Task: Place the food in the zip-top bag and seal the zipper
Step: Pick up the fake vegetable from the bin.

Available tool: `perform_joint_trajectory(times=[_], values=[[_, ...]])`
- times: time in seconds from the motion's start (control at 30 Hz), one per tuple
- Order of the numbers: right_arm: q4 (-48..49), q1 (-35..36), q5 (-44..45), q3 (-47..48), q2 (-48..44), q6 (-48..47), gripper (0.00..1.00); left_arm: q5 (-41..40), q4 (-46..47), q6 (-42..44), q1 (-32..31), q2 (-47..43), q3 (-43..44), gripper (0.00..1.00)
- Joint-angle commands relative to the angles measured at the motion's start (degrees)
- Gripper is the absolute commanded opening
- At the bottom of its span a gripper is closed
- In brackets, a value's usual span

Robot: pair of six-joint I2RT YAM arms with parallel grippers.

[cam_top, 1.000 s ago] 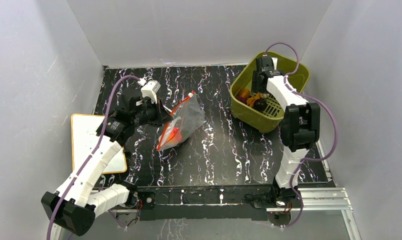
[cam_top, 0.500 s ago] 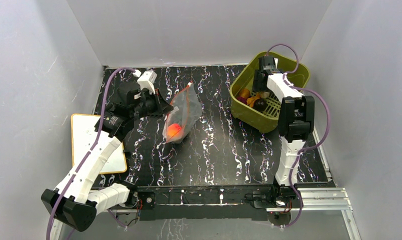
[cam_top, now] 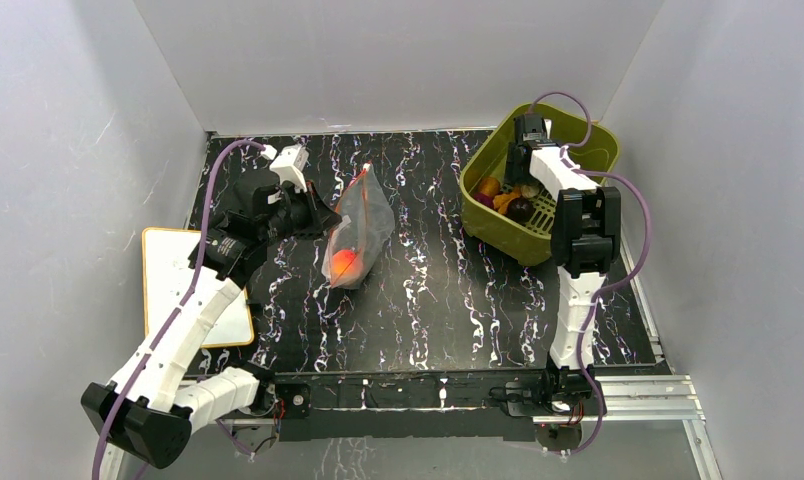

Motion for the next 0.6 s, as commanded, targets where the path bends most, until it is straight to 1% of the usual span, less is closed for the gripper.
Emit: perform_joint_trajectory(times=[0.0,0.03,0.13,0.3,0.47,0.57], values=[[2.7,-0.7,1.9,2.8,-0.5,-0.6,0.58,-1.4,-0.4,-0.2,-0.1,-1.7,0.3,0.0],[2.6,-0.8,2.0,3.0,-0.5,-0.3,0.57,-1.5,-0.4,-0.3,-0.1,-1.9,0.2,0.0],[2.2,-0.9,2.4,3.2,-1.1,-0.1,0.47,-1.7,-0.4,-0.3,-0.1,-2.1,0.3,0.0],[1.2,-0.8,3.1,2.2,-2.6,-0.3,0.44,-2.1,-1.1,-0.5,-0.1,-1.9,1.0,0.0],[1.5,-0.9,3.6,1.2,-4.5,-0.7,0.44,-2.0,-0.9,-0.4,-0.1,-2.3,0.8,0.0],[1.2,-0.9,3.0,0.8,-5.2,0.0,0.52,-2.0,-0.8,-0.4,-0.1,-2.4,0.7,0.0]])
